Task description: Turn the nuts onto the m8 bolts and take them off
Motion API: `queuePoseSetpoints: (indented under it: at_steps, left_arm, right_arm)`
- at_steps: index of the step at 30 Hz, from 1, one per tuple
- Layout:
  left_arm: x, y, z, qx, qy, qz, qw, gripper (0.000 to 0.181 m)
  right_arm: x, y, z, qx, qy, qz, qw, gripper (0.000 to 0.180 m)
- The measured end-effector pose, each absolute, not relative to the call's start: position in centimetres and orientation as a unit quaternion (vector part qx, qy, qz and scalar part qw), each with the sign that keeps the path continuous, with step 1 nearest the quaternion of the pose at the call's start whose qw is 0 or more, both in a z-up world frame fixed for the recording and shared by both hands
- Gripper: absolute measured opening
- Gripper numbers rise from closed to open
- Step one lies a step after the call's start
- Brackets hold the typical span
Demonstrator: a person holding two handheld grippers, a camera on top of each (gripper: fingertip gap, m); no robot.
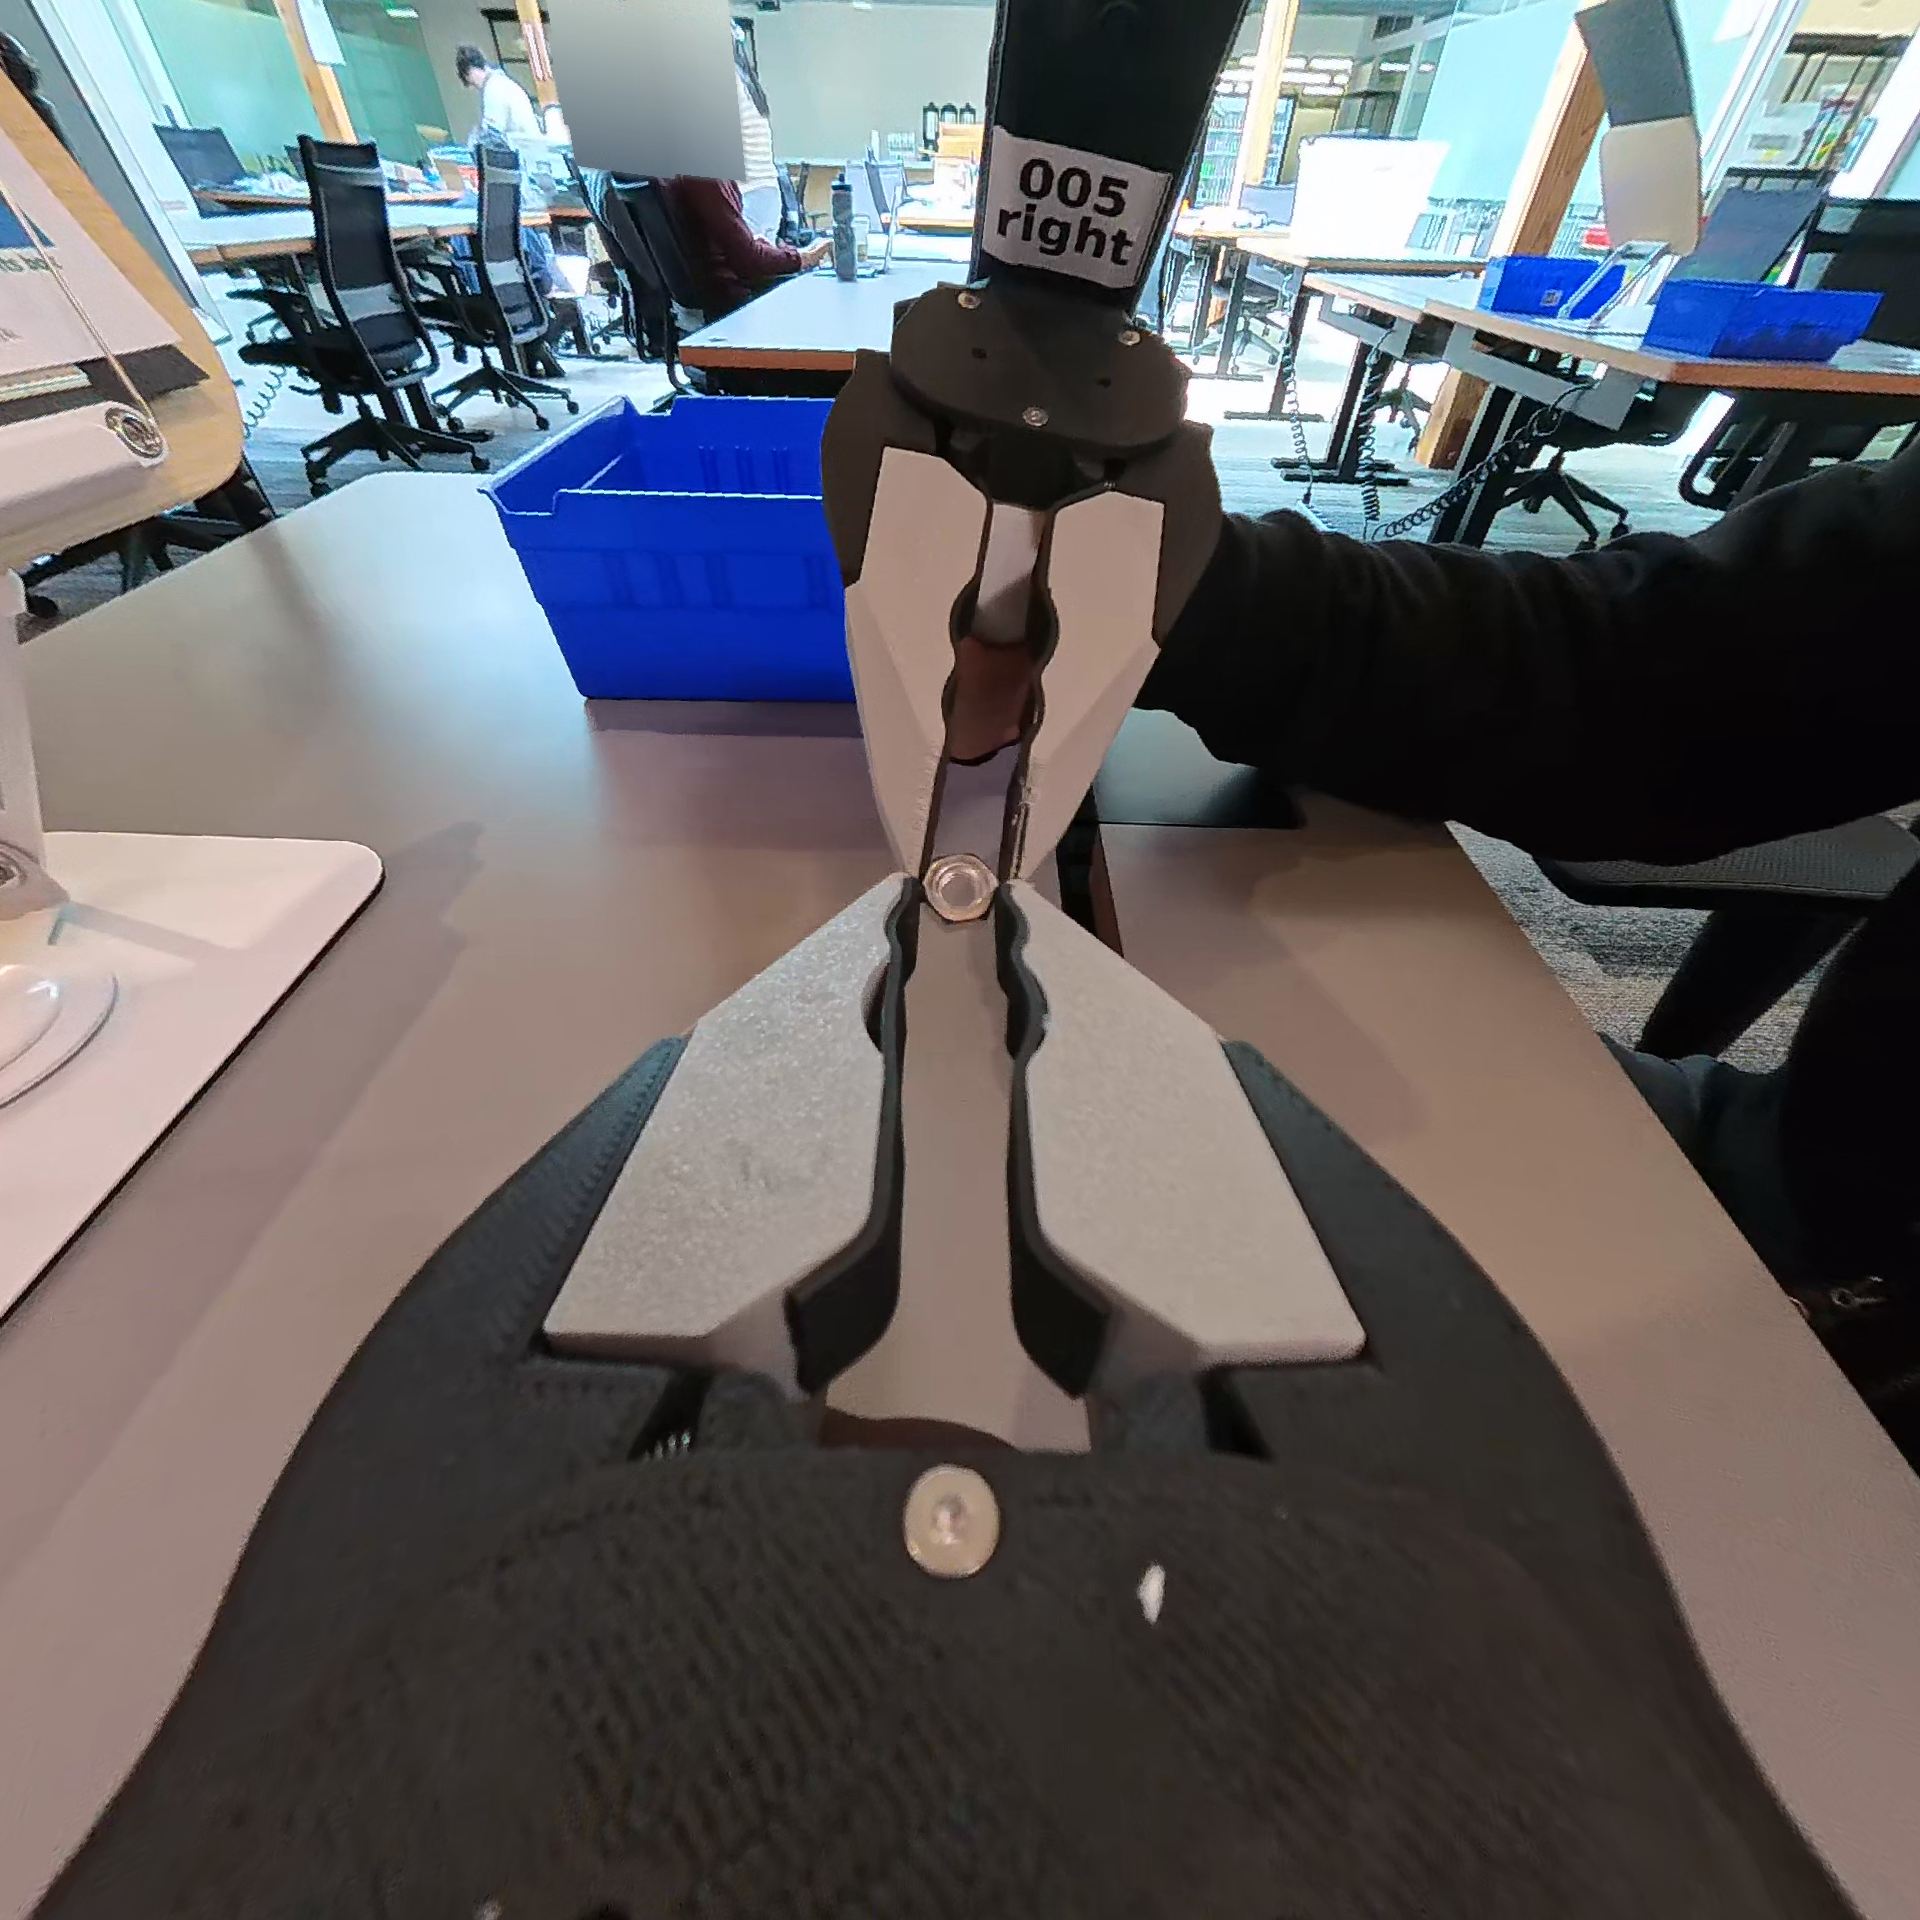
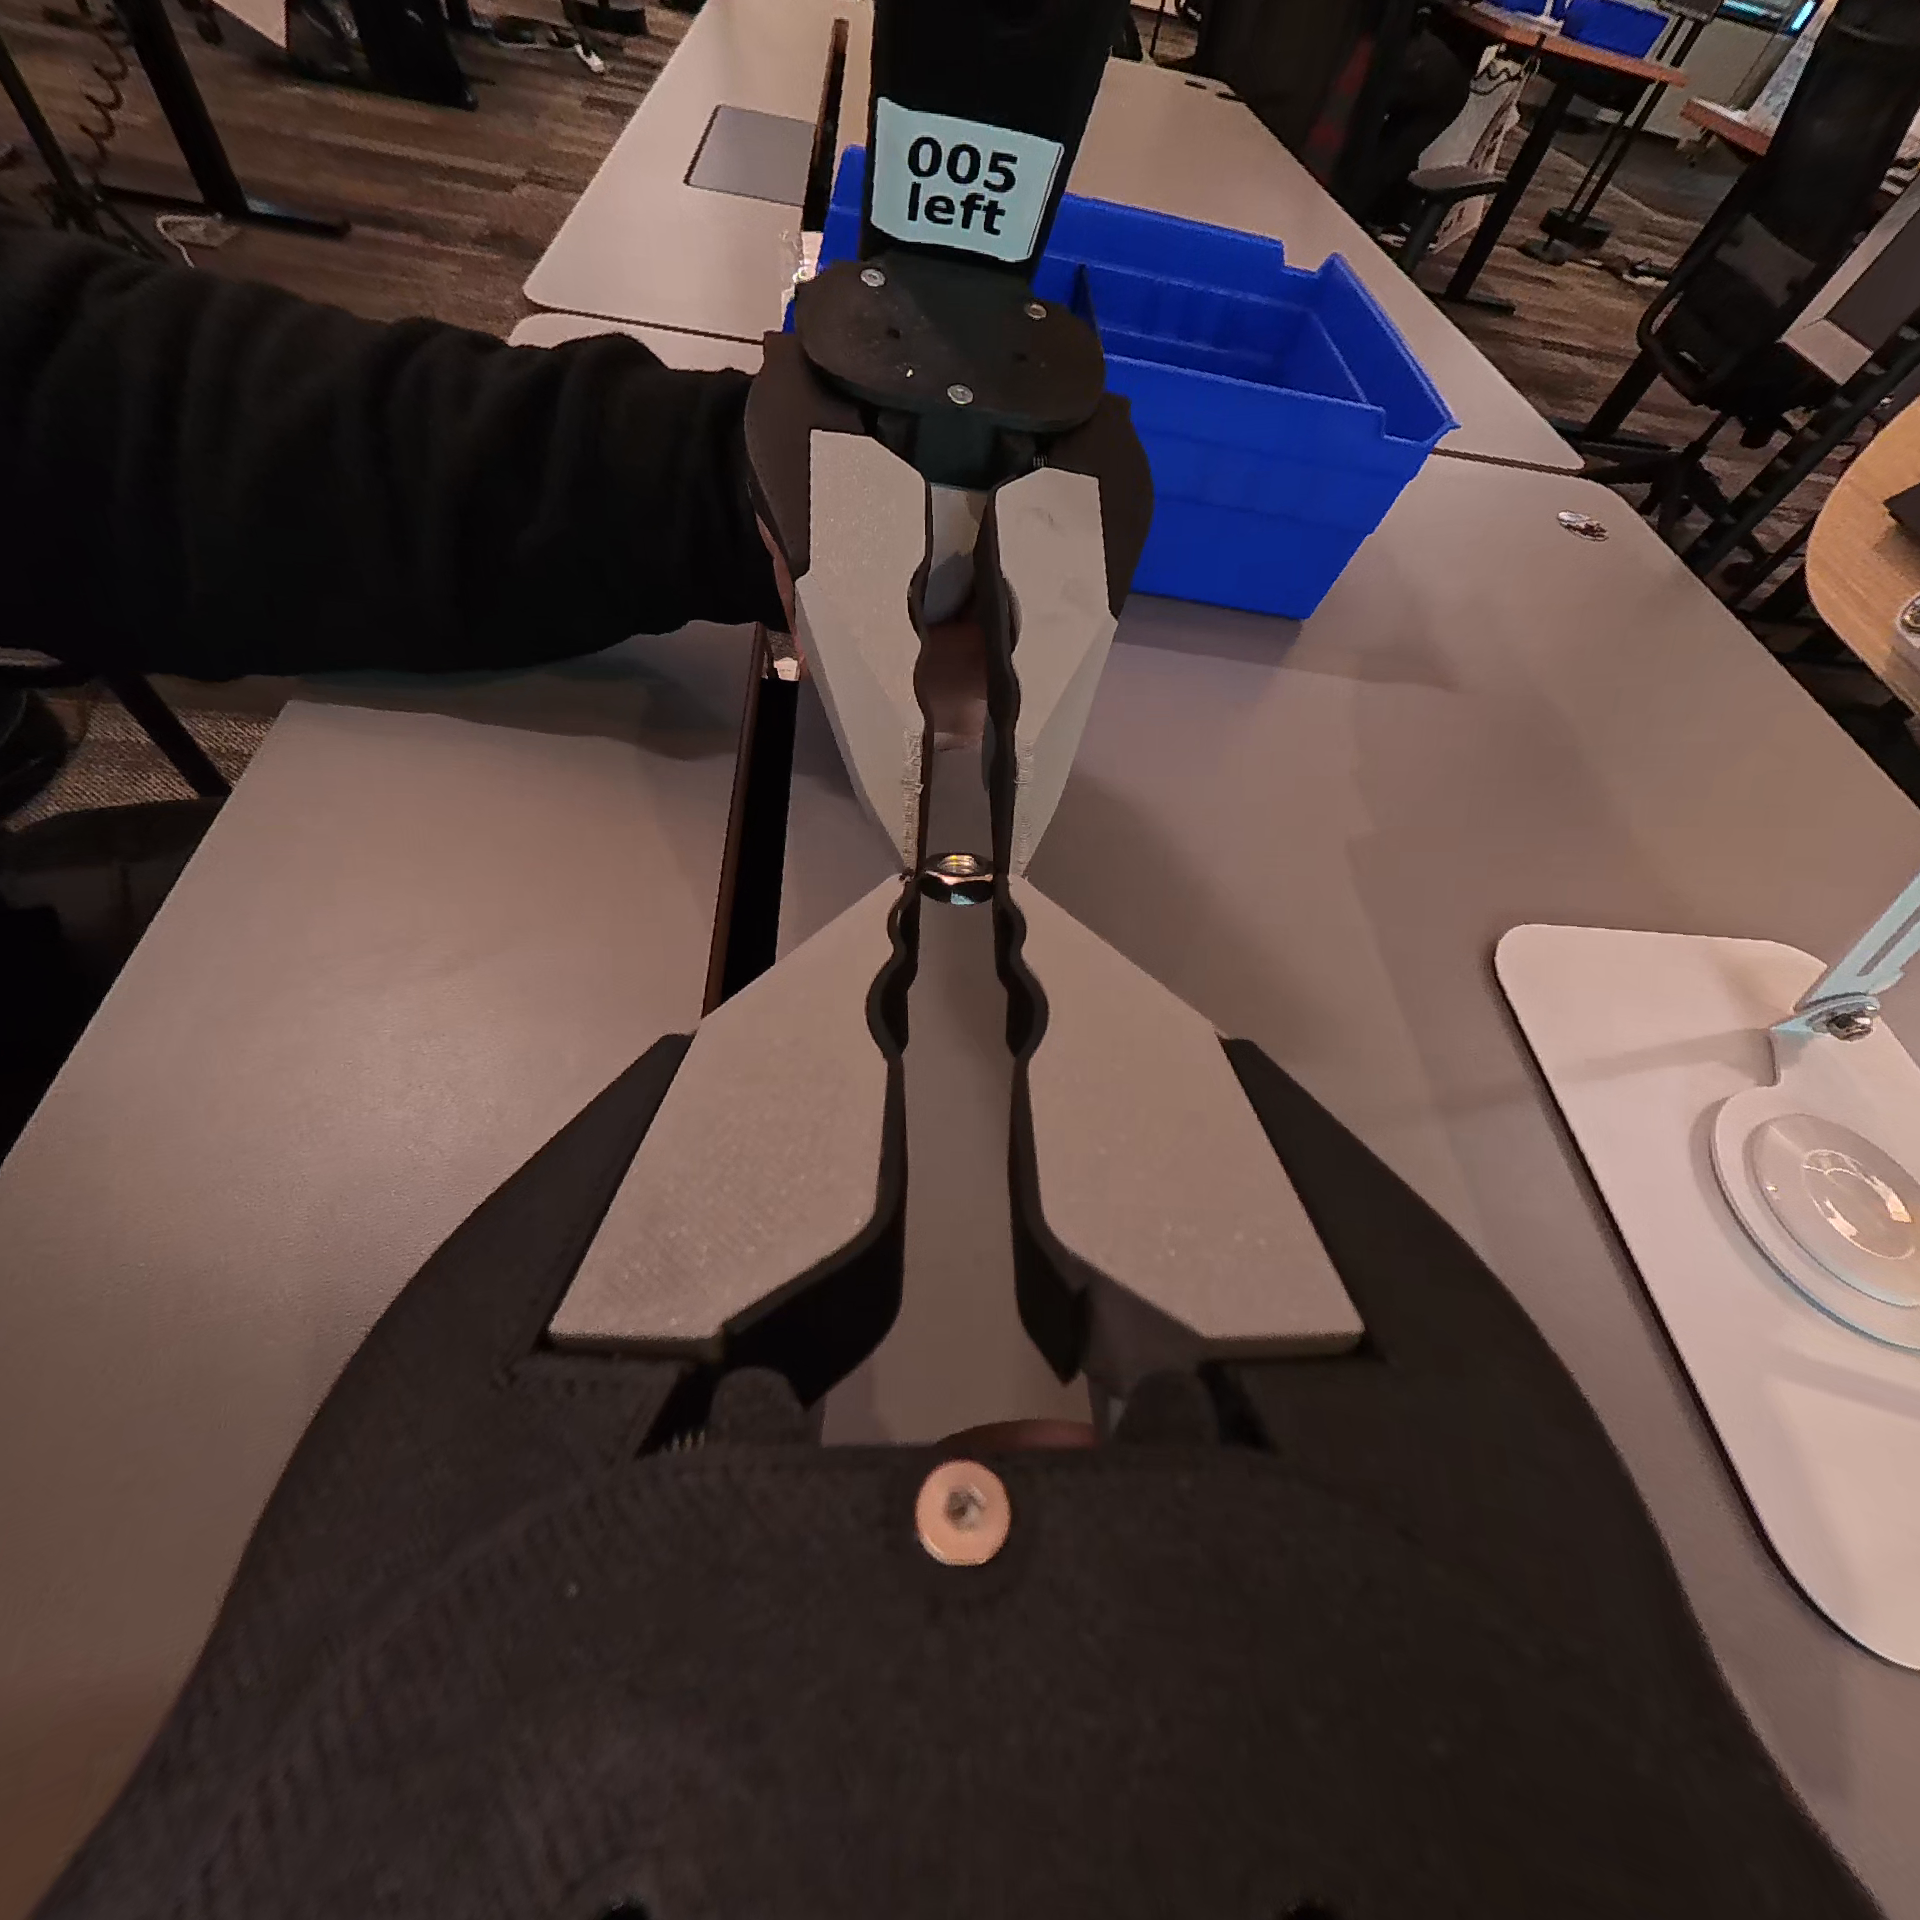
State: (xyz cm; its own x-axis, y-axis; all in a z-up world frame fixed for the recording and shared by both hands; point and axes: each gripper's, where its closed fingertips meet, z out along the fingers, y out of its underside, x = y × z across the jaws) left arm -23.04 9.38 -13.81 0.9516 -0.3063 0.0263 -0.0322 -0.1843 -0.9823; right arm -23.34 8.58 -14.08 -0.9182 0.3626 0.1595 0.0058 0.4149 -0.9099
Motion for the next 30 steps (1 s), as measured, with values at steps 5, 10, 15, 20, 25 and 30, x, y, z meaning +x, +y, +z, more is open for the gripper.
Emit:
queuePoseSetpoints:
  at_steps: [5,10,15,20,25,30]
  left_arm:
    - [-22.8,9.1,-13.6,-0.757,0.111,-0.126,0.631,0.012]
    - [-22.8,9.0,-13.8,-0.759,0.112,-0.125,0.629,0.013]
    - [-23.0,9.0,-13.6,-0.758,0.109,-0.119,0.632,0.013]
    - [-23.0,8.9,-13.6,-0.755,0.115,-0.121,0.635,0.012]
    - [-22.9,8.9,-13.3,-0.756,0.125,-0.104,0.634,0.012]
    - [-23.1,8.8,-13.0,-0.752,0.127,-0.092,0.640,0.012]
  right_arm:
    - [-23.0,8.4,-13.9,-0.104,-0.821,0.538,0.159,0.009]
    - [-23.1,8.4,-14.1,-0.107,-0.823,0.535,0.156,0.007]
    - [-23.2,8.5,-13.9,-0.112,-0.817,0.545,0.153,0.005]
    - [-23.1,8.4,-13.7,-0.114,-0.812,0.554,0.146,0.005]
    - [-23.0,8.6,-13.4,-0.133,-0.797,0.579,0.108,0.004]
    - [-23.0,8.8,-12.9,-0.163,-0.779,0.602,0.063,0.013]
